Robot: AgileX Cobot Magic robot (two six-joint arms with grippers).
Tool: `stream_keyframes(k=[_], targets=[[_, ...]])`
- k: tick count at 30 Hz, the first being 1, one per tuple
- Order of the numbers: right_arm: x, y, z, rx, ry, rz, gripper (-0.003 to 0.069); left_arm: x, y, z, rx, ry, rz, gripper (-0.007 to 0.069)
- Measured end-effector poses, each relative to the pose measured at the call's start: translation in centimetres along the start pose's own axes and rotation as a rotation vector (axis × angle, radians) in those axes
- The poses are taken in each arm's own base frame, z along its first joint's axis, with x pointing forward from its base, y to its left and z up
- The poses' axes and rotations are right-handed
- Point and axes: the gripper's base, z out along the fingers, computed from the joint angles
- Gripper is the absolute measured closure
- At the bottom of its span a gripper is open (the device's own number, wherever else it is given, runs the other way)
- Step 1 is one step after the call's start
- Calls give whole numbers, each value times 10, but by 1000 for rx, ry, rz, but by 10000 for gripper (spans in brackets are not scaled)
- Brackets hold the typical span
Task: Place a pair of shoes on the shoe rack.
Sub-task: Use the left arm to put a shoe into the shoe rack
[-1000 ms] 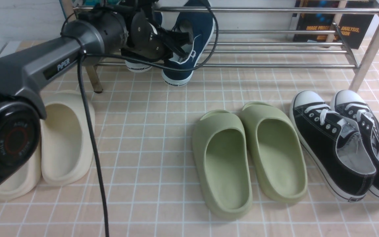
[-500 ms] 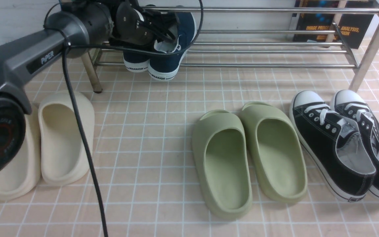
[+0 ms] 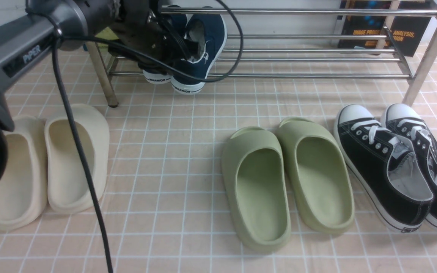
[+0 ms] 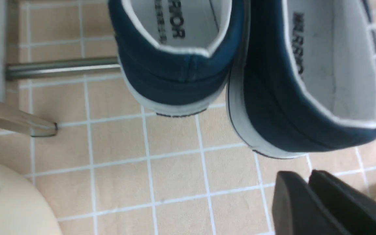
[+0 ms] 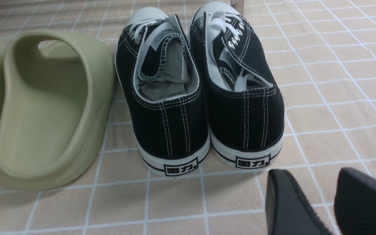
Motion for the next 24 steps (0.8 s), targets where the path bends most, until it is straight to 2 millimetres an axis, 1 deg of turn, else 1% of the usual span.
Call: stream_keyframes(k=[1, 2, 3, 4, 5, 7, 9, 13, 16, 22, 23, 24], targets=[[0, 0, 0, 0, 0, 0, 421, 2, -1, 9, 7, 6, -6, 598], [0, 0, 0, 0, 0, 0, 421, 5, -1, 18, 14, 13, -14, 610], [0, 0, 0, 0, 0, 0, 421, 5, -2, 20, 19, 9, -17, 612], [0, 0, 0, 0, 0, 0, 421, 9, -3, 32, 33, 12, -34, 621], [0, 0, 0, 0, 0, 0, 421, 11, -3, 38, 41, 17, -44, 622], [0, 0, 0, 0, 0, 0, 421, 13, -5, 47, 64, 2, -72, 622], [0, 0, 0, 0, 0, 0, 421, 11, -6, 50, 79, -20, -89, 622], [0, 0, 0, 0, 0, 0, 420, -10, -10, 43, 117, -163, -113, 622], [0, 0, 0, 0, 0, 0, 420, -20, -11, 39, 124, -204, -110, 622], [0, 0, 0, 0, 0, 0, 420, -17, -10, 41, 106, -154, -92, 622], [0, 0, 0, 0, 0, 0, 420, -16, -10, 38, 102, -136, -87, 620], [0, 0, 0, 0, 0, 0, 420, -18, -10, 28, 97, -127, -73, 620]])
